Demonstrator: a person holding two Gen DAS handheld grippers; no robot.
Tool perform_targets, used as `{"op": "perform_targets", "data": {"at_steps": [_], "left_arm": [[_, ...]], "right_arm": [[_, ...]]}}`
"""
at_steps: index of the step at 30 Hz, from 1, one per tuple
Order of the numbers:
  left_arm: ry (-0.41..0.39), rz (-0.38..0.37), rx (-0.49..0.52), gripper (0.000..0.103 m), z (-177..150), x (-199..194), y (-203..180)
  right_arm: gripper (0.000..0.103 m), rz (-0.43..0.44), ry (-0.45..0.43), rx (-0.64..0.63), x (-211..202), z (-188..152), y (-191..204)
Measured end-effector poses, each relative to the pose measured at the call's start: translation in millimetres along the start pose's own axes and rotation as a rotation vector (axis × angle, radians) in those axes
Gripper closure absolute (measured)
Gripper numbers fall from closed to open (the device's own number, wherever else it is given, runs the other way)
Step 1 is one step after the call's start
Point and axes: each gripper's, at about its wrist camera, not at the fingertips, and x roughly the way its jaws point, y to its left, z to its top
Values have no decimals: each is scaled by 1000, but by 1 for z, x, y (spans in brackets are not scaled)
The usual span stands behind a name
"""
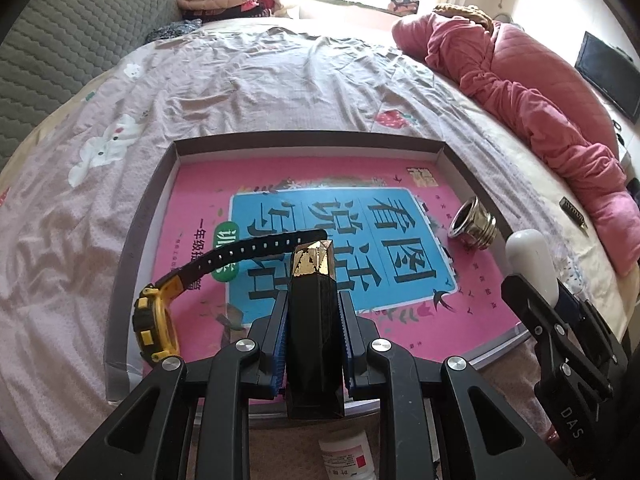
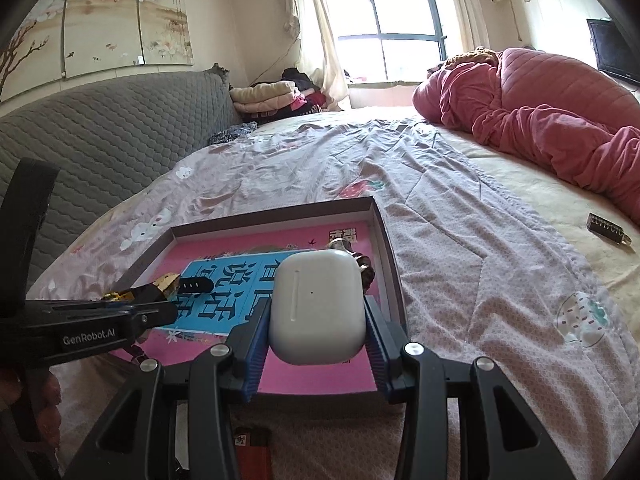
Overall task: Organize rigid objects
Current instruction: 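Carry the hair clipper over the grey box with left gripper while right gripper carries the earbud case there, then lower the earbud case into the box and open right gripper while left gripper lowers the clipper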
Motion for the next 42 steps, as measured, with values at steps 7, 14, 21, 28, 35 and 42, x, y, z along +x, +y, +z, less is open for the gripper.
{"op": "perform_targets", "data": {"at_steps": [7, 14, 21, 28, 35, 42], "left_arm": [[44, -1, 10, 81, -1, 11, -5], [66, -8, 23, 81, -2, 16, -10], [65, -10, 33, 81, -6, 17, -12], [72, -1, 46, 81, -6, 18, -12], [76, 9, 49, 81, -7, 17, -10], [80, 11, 43, 81, -7, 16, -4]], "right_arm": [[59, 10, 23, -12, 5, 1, 3], [59, 14, 38, -22, 6, -1, 5], [59, -2, 90, -35, 12, 1, 7], [59, -24, 137, -45, 18, 1, 10], [59, -72, 221, -77, 30, 5, 14], [59, -93, 336, -104, 46, 9, 15]]}}
